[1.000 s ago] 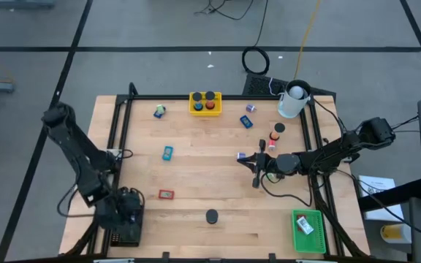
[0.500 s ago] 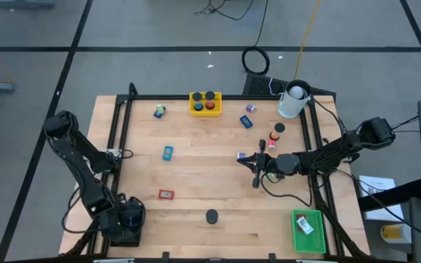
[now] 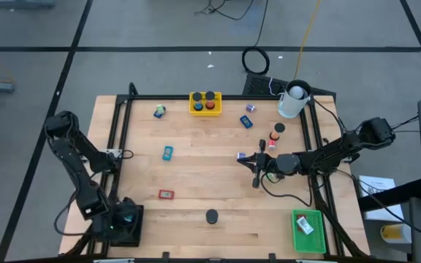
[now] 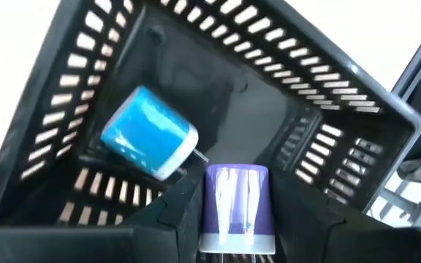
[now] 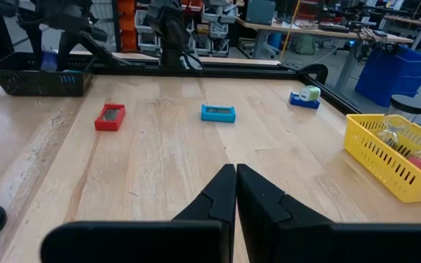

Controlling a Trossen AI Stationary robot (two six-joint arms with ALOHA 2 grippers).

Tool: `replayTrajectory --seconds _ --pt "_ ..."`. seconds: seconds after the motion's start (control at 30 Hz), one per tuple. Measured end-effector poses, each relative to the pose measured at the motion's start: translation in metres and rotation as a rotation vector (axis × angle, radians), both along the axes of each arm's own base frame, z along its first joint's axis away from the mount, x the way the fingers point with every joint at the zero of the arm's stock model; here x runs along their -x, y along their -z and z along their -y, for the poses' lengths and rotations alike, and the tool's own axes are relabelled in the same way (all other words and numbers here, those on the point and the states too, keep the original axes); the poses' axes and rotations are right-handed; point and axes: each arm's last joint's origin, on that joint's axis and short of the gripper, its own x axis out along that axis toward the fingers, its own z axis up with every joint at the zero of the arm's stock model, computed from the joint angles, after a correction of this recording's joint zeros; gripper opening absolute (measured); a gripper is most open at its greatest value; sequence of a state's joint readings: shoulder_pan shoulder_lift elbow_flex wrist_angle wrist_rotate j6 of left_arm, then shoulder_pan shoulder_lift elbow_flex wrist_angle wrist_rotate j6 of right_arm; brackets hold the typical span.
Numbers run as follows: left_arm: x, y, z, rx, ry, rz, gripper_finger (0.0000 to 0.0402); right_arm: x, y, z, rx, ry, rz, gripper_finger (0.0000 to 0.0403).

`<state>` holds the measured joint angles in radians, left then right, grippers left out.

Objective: Pick & Place Office items
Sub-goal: Put the purple charger adapter into the black bin

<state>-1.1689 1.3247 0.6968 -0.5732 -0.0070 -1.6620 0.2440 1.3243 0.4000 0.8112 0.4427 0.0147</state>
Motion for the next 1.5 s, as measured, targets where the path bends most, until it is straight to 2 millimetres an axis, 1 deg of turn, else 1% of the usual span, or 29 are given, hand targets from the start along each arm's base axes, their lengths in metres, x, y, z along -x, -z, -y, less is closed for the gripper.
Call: replayTrajectory --seconds 0.43,0.5,0.57,0.83,0.9,1.0,1.07,1.17,1.5 --pt "0.0001 0.0000 0.0000 -0.010 -0.030 0.024 0.0148 0.0000 0.0000 0.0001 0.000 0.000 0.000 0.0008" --pt "0.0001 0.0000 -0.0001 -0.010 -0.038 0.023 0.0153 0.0000 0.0000 0.0000 0.000 0.000 0.000 0.0008" --pt "0.0001 0.0000 -0.0001 -0.008 -0.051 0.018 0.0166 0.0000 0.0000 0.0000 0.000 0.000 0.000 0.0008" --pt "0.0006 0.0000 0.0000 -0.002 -0.033 0.000 0.0252 0.0000 0.0000 0.0000 0.000 0.000 0.000 0.0008" --pt "0.0012 0.0000 0.0003 0.007 -0.011 -0.021 0.0264 0.0000 0.0000 0.0000 0.000 0.000 0.000 0.0008" --pt "0.0019 -0.0002 0.0006 0.016 0.018 -0.038 0.0268 0.0000 0.0000 0.0000 0.000 0.000 0.000 0.0008" --pt "0.0022 -0.0002 0.0007 0.018 0.036 -0.042 0.0260 0.0000 0.0000 0.0000 0.000 0.000 0.000 0.0008" --pt "0.0022 -0.0002 0.0007 0.016 0.051 -0.037 0.0232 0.0000 0.0000 0.0000 0.000 0.000 0.000 0.0008" --pt "0.0003 -0.0023 -0.0009 0.034 0.176 -0.035 0.0095 0.0000 0.0000 0.0000 0.000 0.000 0.000 0.0008"
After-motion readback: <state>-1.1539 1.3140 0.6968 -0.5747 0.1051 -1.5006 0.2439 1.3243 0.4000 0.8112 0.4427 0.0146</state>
